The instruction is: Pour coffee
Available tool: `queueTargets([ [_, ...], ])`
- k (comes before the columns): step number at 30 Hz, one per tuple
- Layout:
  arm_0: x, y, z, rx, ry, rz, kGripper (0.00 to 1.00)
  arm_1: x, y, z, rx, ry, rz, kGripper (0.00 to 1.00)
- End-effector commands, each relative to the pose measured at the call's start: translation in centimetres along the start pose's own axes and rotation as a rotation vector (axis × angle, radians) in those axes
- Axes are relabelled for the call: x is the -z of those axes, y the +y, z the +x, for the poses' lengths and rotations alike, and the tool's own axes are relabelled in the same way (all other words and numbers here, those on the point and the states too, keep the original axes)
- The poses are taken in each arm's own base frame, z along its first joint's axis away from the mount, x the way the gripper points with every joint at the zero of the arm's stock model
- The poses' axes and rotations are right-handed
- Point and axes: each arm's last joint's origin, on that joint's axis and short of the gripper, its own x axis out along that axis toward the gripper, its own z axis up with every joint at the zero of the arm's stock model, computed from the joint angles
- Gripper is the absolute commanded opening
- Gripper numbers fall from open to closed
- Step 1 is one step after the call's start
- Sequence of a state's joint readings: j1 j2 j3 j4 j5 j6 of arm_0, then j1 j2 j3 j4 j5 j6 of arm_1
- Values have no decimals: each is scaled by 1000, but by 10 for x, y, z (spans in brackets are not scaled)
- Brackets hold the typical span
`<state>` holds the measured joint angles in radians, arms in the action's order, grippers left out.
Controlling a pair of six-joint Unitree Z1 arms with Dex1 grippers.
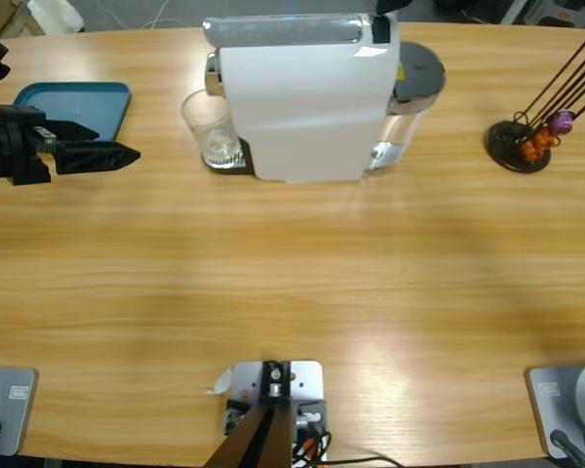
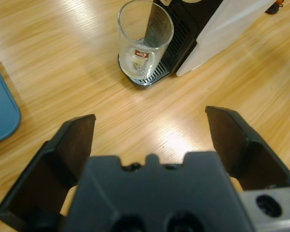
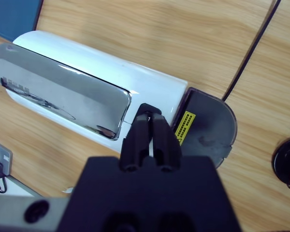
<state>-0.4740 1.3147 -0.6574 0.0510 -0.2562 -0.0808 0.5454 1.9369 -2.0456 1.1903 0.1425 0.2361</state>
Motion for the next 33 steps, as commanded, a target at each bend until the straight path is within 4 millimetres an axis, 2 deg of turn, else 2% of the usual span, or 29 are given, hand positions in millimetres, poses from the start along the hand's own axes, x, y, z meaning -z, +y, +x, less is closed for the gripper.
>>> queueTargets([
  [1,17,2,10,-13,82,-6,1000,-5,1,29,25,59,-8,0],
  [10,18,2,10,-15,84,-6,1000,2,6,31,23,90,-18,0],
  [17,19,2,12,-14,91,-7,1000,-2,14,13,8,34,-35,0],
  [22,19,2,12,-14,93,-6,1000,1,12,18,20,55,-31,0],
  [27,19,2,13,-14,96,-6,1000,-1,16,-16,54,-41,-47,0],
  [33,22,1,11,-9,95,1,1000,1,16,-4,32,-2,-43,0],
])
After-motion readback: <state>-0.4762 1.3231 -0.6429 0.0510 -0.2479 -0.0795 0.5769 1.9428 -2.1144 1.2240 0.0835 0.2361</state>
